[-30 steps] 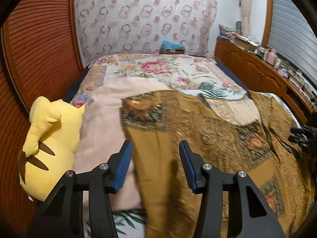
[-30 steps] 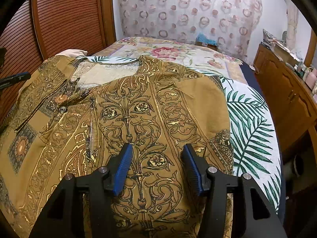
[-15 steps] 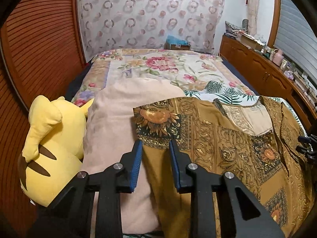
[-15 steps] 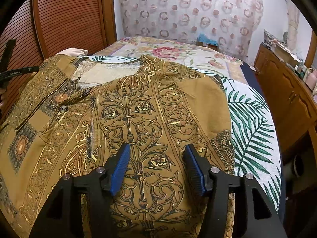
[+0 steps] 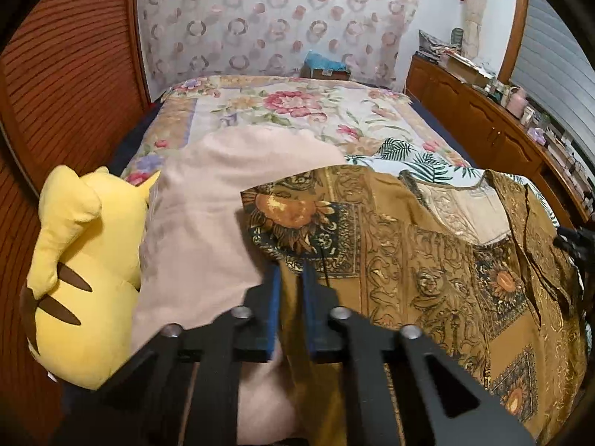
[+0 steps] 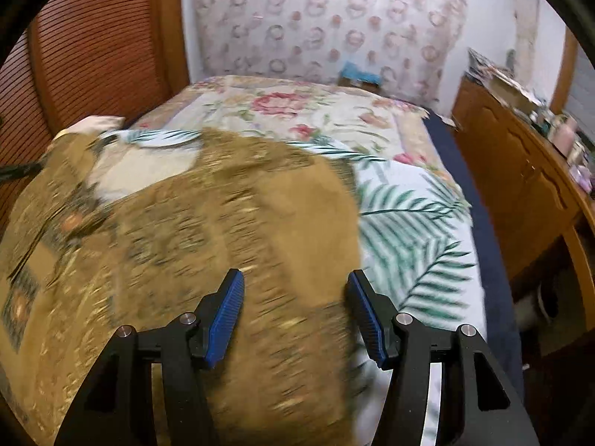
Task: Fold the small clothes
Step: 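Grasp the shirt's side edge near the plush toy with the left gripper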
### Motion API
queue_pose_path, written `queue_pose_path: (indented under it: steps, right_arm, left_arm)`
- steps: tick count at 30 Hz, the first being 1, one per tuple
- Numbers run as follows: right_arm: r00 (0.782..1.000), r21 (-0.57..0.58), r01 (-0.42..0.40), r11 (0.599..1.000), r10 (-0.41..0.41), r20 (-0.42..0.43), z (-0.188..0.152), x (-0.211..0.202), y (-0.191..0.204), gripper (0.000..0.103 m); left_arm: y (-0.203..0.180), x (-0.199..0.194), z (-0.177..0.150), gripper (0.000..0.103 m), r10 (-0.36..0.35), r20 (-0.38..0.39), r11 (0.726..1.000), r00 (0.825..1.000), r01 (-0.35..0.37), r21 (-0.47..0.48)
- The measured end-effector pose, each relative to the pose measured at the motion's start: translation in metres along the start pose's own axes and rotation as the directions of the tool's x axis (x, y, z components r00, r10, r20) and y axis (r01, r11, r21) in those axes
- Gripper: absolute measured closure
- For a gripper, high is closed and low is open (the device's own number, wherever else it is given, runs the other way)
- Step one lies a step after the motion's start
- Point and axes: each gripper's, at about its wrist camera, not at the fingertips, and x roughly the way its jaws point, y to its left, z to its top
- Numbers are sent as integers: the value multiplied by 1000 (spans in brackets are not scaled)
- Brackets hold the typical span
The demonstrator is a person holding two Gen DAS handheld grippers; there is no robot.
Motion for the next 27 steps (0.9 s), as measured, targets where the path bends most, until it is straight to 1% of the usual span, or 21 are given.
queue_pose_path:
  steps: [1,3,8,11,13,16,17,19,20,21,23,25,26,27]
  right_arm:
    - [1000,9,-2,1000,2,-16,3,4,-6,46]
    - [999,37,-20,999,22,-41,9,12,-18,50]
    - [997,82,-19,996,25,-71,19,28,-31,50]
    - [998,72,19,997,-14,-68,28,36,-33,50]
    - [998,94,10,996,-4,-68,31,39,-35,50]
    - [997,76,5,997,2,-80,37,45,-28,50]
    - [997,66,-7,998,12,-82,39,46,-25,53]
    - [996,21,-33,999,34,-80,41,47,-16,78]
    - [997,-11,-24,1000,24,-71,40,45,-12,83]
    - [998,-54,-13,998,10,-56,38,42,-4,93]
    - [999,-93,-40,995,37,-34,36,35,4,99]
    - [998,-87,-52,995,55,31,34,16,8,101]
    - [994,-79,-78,994,84,69,32,4,8,101]
    - [990,-80,-88,993,97,105,30,-10,9,101]
  left_arm:
    - [-2,-2,0,98,-8,5,1000,1000,8,5]
    - [-9,-6,-1,99,6,6,1000,1000,-6,22]
    - [-26,-24,-4,100,-18,51,998,999,15,54]
    - [-36,-37,-4,100,-23,100,997,995,16,74]
    - [-40,-44,-3,100,-18,127,997,992,8,82]
    - [-48,-51,-2,100,-35,134,995,990,22,102]
    - [-51,-54,-2,100,-40,138,993,990,24,112]
    - [-55,-60,-3,100,-47,150,992,988,28,122]
    - [-57,-63,-5,100,-50,156,992,986,31,125]
    - [-59,-67,-7,100,-55,162,991,985,35,126]
    - [-62,-77,-13,100,-71,184,991,980,48,123]
    - [-63,-88,-20,100,-90,207,991,974,66,120]
    - [-66,-94,-23,100,-96,219,990,971,71,118]
    - [-66,-100,-26,100,-103,231,990,968,77,118]
